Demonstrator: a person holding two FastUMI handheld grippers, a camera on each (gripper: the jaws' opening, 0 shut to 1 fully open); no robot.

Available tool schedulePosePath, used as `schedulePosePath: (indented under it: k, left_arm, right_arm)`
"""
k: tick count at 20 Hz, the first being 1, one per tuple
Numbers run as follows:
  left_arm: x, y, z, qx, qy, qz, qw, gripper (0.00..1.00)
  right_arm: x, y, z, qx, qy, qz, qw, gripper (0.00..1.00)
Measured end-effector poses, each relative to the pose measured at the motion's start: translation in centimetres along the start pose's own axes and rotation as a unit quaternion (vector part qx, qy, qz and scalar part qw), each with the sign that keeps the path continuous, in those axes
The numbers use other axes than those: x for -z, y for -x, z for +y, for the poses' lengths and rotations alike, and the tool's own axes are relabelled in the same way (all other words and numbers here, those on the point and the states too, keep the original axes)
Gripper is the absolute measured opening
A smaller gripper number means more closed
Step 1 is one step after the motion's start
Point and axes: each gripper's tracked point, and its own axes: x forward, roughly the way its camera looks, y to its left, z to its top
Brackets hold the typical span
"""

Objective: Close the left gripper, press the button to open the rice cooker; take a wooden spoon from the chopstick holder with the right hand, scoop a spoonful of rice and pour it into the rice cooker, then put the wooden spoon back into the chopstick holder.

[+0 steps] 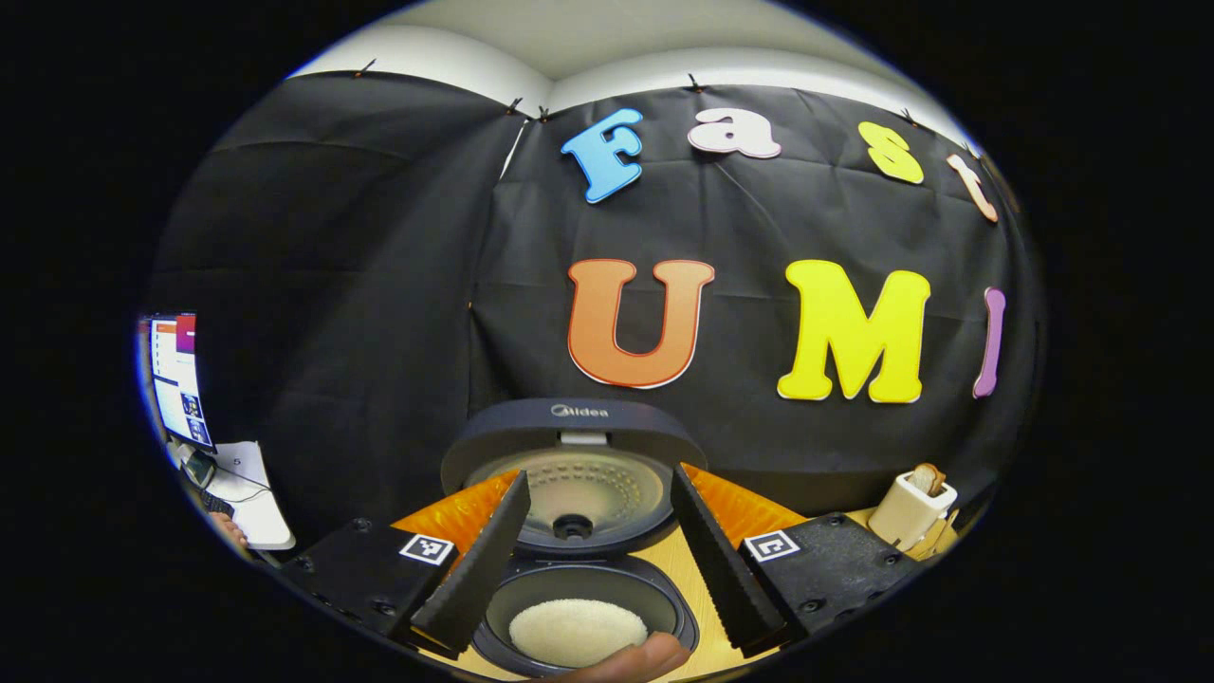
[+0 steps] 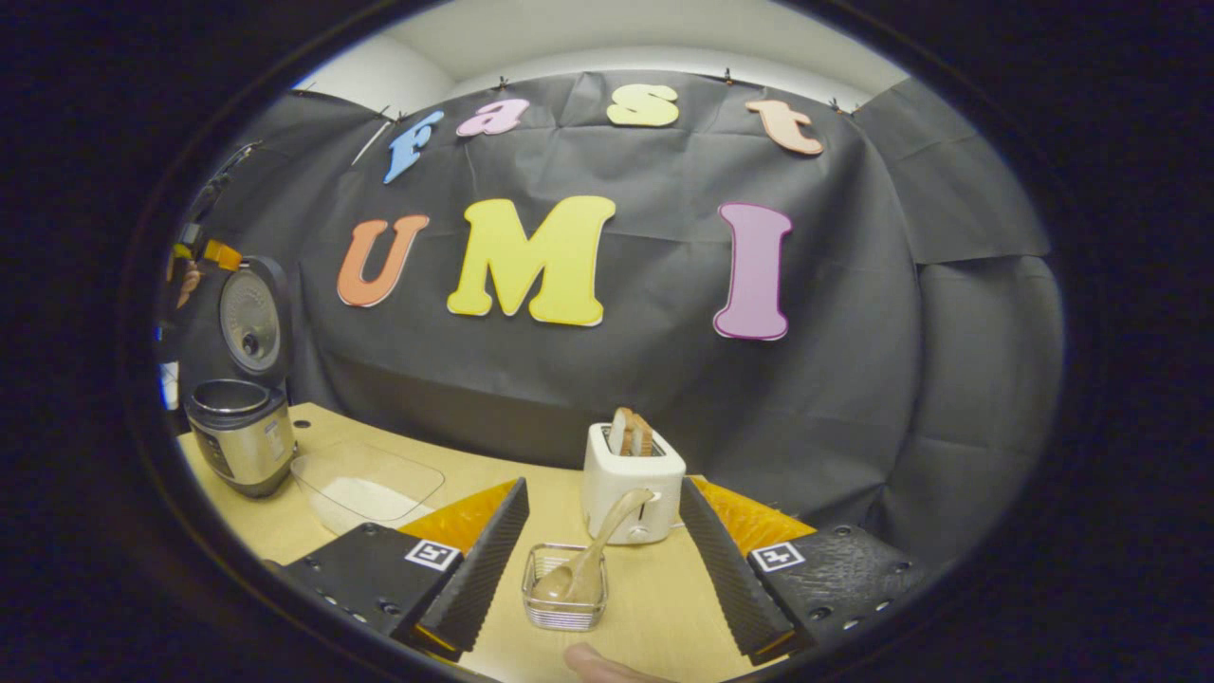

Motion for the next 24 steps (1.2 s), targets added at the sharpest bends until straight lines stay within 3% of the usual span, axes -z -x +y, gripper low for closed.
schedulePosePath:
  k: [5, 6, 7, 13, 15, 16, 24]
  left_arm:
    - [-4.4, -2.5, 0.9, -0.007, 0.016, -0.013, 1.000, 0.96]
    - [-5.0, -3.0, 0.9, -0.009, 0.009, -0.015, 1.000, 0.88]
    - [-5.2, -3.6, 0.8, -0.007, 0.005, -0.011, 1.000, 0.97]
    - [-2.7, -8.3, 0.4, -0.006, -0.025, 0.057, 0.998, 0.96]
    - [-3.2, -8.5, 0.6, -0.013, -0.038, 0.052, 0.998, 0.98]
    - [-3.0, -8.4, 0.3, -0.010, -0.038, 0.053, 0.998, 0.94]
    - [-1.7, -5.6, 0.0, -0.015, -0.053, 0.058, 0.997, 1.00]
  right_arm:
    - [0.2, 0.8, -0.8, -0.005, -0.009, 0.001, 1.000, 0.95]
    - [0.2, 0.8, -0.8, -0.007, -0.006, -0.001, 1.000, 0.97]
    - [0.2, 0.9, -0.6, -0.010, -0.004, -0.001, 1.000, 0.97]
    - [1.1, 1.1, 0.4, -0.021, 0.000, 0.005, 1.000, 0.95]
    - [1.7, 1.2, 0.6, -0.022, 0.003, 0.011, 1.000, 0.97]
    - [1.8, 1.3, 0.8, -0.023, 0.004, 0.013, 1.000, 0.97]
    - [1.8, 3.4, 2.7, -0.035, -0.006, 0.008, 0.999, 0.95]
